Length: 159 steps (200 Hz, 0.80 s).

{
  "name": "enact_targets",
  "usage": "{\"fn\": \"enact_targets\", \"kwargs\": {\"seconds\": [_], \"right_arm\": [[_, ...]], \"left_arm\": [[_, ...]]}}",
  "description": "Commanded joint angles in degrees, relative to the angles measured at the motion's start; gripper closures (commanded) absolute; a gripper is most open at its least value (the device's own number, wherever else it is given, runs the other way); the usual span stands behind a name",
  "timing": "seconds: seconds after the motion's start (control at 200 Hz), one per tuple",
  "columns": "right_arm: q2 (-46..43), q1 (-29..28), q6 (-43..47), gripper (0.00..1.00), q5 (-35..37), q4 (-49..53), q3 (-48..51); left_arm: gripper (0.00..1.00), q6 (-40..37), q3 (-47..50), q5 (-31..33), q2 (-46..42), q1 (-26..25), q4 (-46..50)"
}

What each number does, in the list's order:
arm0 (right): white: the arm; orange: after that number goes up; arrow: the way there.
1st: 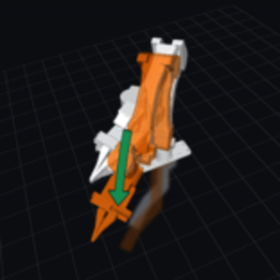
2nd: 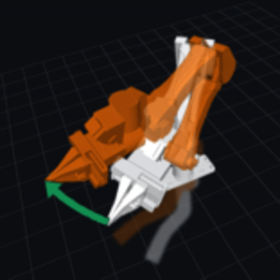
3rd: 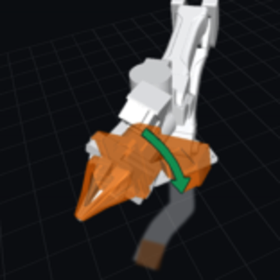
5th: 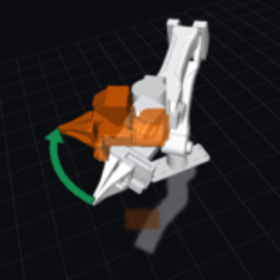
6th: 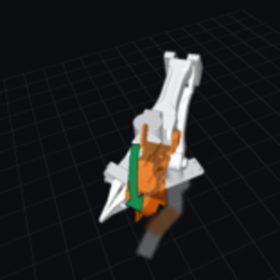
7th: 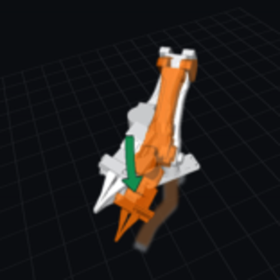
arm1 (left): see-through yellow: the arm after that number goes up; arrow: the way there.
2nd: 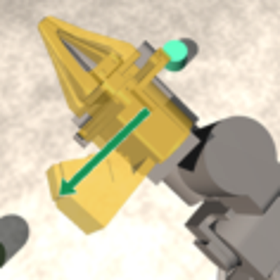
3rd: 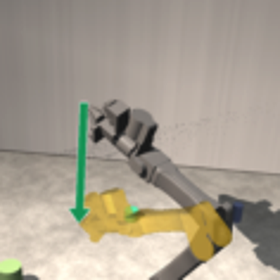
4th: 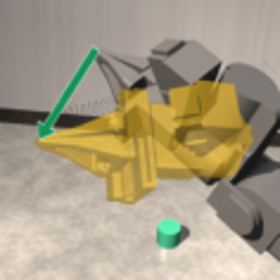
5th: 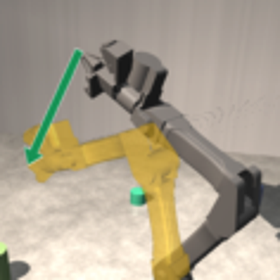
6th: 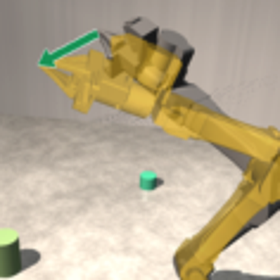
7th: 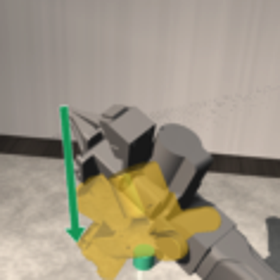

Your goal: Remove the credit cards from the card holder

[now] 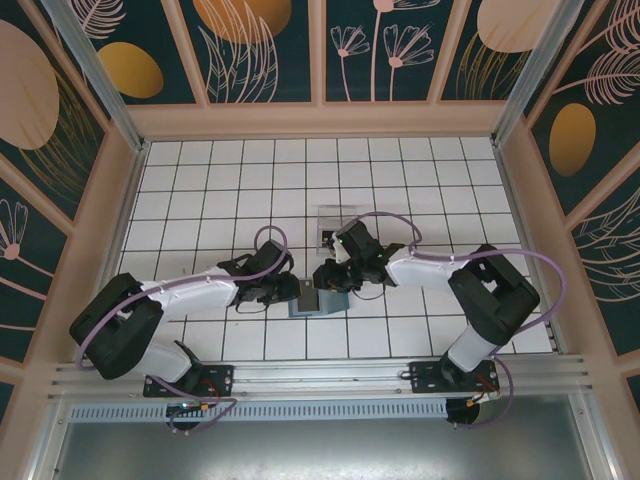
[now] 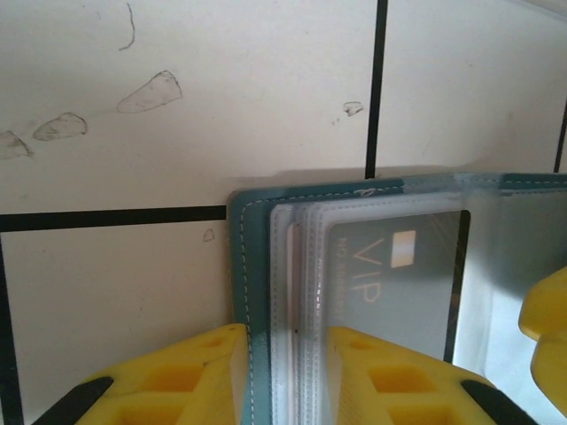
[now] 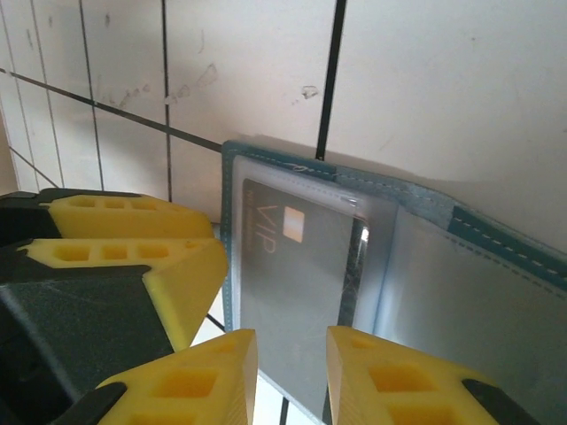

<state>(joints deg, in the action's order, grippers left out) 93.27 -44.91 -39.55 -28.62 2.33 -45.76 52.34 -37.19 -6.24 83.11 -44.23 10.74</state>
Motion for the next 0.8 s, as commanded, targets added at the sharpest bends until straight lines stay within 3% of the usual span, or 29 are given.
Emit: {"fn": "enact_targets", "kwargs": {"seconds": [0.0,0.791], "right_arm": [[1.43,-0.45,-0.34,0.72,-0.99,-1.34,-1.26],[5.16,-0.62,-1.76,0.74,-3.06,-6.11,1.42]], "left_arm": [[0.71,-0.91,-0.59,1.23,1.28,-0.25,1.47],[0.75,-1.48,0.01,1.34,3.29,-0.25,3.22]]}}
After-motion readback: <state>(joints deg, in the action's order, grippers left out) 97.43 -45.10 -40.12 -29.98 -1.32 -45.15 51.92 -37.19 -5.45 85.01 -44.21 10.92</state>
